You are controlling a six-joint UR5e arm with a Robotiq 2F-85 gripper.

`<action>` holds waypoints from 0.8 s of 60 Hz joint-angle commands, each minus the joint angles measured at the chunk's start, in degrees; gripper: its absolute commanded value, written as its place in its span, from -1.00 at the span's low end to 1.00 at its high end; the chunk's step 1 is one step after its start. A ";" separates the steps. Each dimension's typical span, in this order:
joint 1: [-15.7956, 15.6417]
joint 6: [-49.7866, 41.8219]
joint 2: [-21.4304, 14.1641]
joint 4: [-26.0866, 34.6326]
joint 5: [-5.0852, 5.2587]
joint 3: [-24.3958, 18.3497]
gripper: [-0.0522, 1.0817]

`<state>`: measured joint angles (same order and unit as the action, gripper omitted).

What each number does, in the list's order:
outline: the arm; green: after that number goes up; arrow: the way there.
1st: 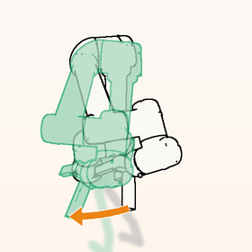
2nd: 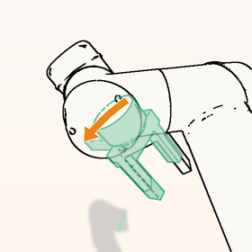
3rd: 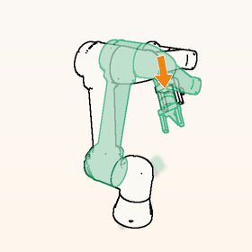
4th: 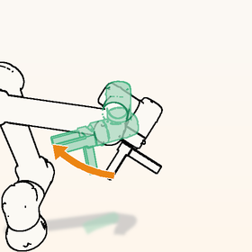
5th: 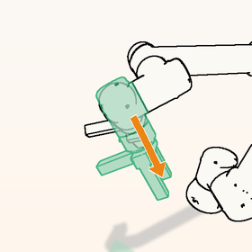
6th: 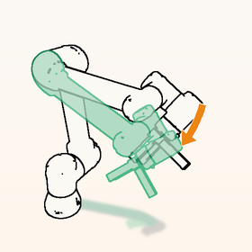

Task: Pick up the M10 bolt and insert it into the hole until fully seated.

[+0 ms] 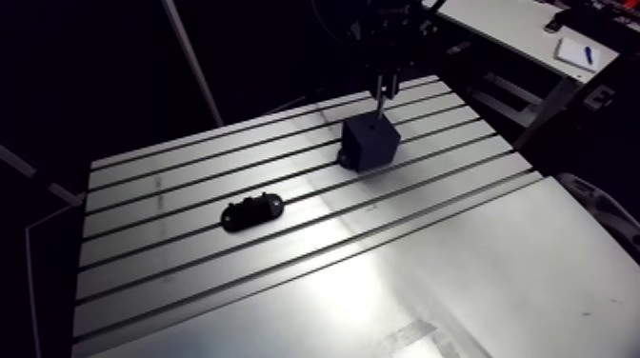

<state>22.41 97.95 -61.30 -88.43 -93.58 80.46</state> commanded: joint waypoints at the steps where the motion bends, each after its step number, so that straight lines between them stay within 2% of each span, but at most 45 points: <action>1: 0.01 0.00 0.08 -0.03 0.10 0.17 1.00; 48: -0.34 -0.08 0.79 -0.47 0.10 0.19 1.00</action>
<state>22.13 97.88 -60.52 -88.74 -93.47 80.70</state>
